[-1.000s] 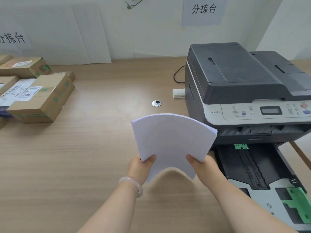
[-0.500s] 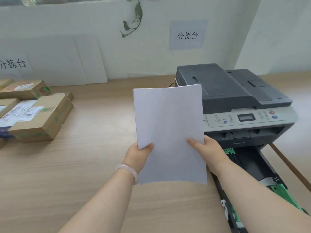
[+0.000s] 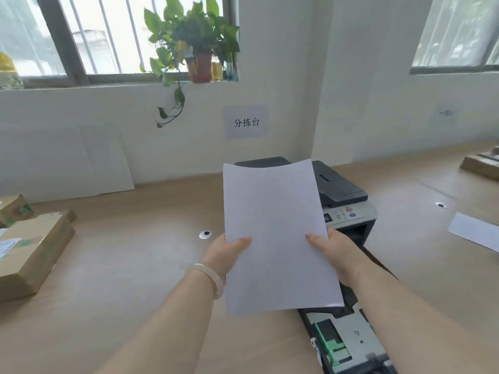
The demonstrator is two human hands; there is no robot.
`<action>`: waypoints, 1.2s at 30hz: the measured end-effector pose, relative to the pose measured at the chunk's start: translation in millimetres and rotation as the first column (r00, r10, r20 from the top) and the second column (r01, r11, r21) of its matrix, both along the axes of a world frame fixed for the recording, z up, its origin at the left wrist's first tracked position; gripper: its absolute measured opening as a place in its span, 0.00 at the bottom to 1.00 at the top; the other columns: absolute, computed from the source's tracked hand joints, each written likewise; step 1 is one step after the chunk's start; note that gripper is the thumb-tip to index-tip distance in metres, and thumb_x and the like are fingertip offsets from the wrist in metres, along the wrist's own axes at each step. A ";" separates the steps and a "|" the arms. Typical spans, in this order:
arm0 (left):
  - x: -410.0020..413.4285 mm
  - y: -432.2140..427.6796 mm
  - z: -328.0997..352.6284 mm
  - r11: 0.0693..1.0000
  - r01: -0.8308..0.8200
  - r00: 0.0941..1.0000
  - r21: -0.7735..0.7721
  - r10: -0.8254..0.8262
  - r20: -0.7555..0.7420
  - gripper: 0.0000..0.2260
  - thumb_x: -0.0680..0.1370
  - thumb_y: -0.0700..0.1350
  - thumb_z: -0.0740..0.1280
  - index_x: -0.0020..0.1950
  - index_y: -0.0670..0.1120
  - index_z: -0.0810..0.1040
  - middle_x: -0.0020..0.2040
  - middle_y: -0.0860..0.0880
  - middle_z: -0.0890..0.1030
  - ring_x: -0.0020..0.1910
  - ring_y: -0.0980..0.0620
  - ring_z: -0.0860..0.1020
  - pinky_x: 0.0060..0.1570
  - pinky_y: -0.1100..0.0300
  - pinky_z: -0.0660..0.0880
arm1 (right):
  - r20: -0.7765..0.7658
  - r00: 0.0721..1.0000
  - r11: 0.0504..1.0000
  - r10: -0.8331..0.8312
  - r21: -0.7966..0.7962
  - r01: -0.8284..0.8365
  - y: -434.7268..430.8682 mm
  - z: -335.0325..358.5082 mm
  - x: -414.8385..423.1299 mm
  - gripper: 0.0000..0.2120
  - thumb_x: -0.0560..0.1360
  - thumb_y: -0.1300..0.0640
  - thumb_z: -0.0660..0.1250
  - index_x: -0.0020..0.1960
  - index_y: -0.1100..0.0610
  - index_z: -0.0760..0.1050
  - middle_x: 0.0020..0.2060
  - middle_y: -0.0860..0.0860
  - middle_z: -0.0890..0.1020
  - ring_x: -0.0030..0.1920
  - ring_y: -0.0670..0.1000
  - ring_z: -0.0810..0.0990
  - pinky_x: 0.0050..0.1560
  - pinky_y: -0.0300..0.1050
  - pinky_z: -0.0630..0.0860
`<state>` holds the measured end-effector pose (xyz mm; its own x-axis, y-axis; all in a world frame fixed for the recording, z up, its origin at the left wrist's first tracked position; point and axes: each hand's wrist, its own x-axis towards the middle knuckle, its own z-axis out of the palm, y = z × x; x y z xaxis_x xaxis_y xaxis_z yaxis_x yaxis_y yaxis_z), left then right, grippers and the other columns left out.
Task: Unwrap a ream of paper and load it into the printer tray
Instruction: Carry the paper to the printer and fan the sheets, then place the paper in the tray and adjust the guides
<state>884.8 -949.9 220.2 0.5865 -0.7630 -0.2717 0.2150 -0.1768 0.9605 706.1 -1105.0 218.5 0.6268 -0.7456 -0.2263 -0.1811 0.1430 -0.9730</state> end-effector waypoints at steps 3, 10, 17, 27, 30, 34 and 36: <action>-30.2 -8.1 0.4 1.000 0.003 1.000 0.016 -0.004 0.025 0.10 0.77 0.46 0.67 0.57 0.46 0.80 0.54 0.45 0.84 0.54 0.43 0.82 0.58 0.44 0.77 | -0.005 1.000 1.000 0.001 0.011 -0.001 -7.5 -3.3 -26.0 0.12 0.76 0.54 0.67 0.59 0.55 0.75 0.51 0.58 0.84 0.51 0.61 0.84 0.56 0.63 0.78; -124.9 -38.6 -16.9 0.995 -0.068 0.996 0.073 0.063 0.069 0.05 0.78 0.42 0.65 0.53 0.44 0.78 0.43 0.49 0.81 0.40 0.51 0.79 0.34 0.63 0.77 | -0.101 0.995 1.000 0.020 -0.003 -0.020 -46.4 -22.7 -108.8 0.18 0.72 0.52 0.70 0.60 0.58 0.74 0.51 0.59 0.84 0.50 0.63 0.84 0.55 0.64 0.78; -220.3 -82.5 -73.2 0.974 -0.094 0.991 0.206 0.111 -0.071 0.11 0.76 0.46 0.68 0.57 0.45 0.80 0.54 0.45 0.83 0.53 0.43 0.81 0.59 0.48 0.76 | -0.256 0.961 0.993 0.102 0.083 -0.084 -99.6 -62.6 -204.3 0.20 0.68 0.49 0.70 0.58 0.55 0.77 0.50 0.56 0.86 0.48 0.60 0.85 0.55 0.61 0.79; -235.0 -103.1 -140.8 0.927 -0.069 0.965 0.370 0.156 -0.210 0.17 0.72 0.50 0.71 0.58 0.46 0.79 0.54 0.45 0.83 0.54 0.43 0.81 0.62 0.45 0.75 | -0.425 0.887 0.970 0.181 0.228 -0.089 -120.2 -104.5 -211.9 0.12 0.74 0.56 0.68 0.56 0.60 0.76 0.49 0.58 0.85 0.48 0.60 0.85 0.54 0.60 0.80; -221.5 -112.2 -155.8 0.901 -0.076 0.972 0.427 0.162 -0.169 0.22 0.74 0.51 0.68 0.65 0.44 0.73 0.58 0.48 0.79 0.56 0.46 0.78 0.61 0.52 0.73 | -0.458 0.864 0.962 0.210 0.256 -0.098 -130.6 -123.0 -198.5 0.16 0.72 0.54 0.69 0.58 0.59 0.77 0.49 0.57 0.86 0.47 0.60 0.85 0.54 0.60 0.80; -202.6 -128.8 -171.9 0.866 -0.101 0.982 0.489 0.166 -0.091 0.17 0.79 0.47 0.60 0.67 0.43 0.67 0.59 0.47 0.73 0.57 0.46 0.71 0.54 0.57 0.67 | -0.504 0.837 0.963 0.211 0.255 -0.088 -139.4 -138.0 -179.2 0.14 0.75 0.56 0.67 0.58 0.61 0.76 0.50 0.59 0.85 0.48 0.61 0.84 0.54 0.59 0.80; -194.0 -136.0 -179.8 0.858 -0.123 0.979 0.498 0.186 -0.078 0.07 0.80 0.45 0.58 0.56 0.44 0.70 0.46 0.51 0.72 0.50 0.48 0.69 0.42 0.60 0.67 | -0.517 0.830 0.960 0.209 0.270 -0.074 -144.8 -145.7 -172.5 0.13 0.76 0.57 0.67 0.58 0.62 0.76 0.50 0.59 0.85 0.48 0.61 0.84 0.54 0.58 0.80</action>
<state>690.8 -1085.8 40.3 0.6250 -0.4157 -0.6607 0.3859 -0.5711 0.7245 533.6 -1249.8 72.8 0.4503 -0.5424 -0.7093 -0.6990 0.2801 -0.6580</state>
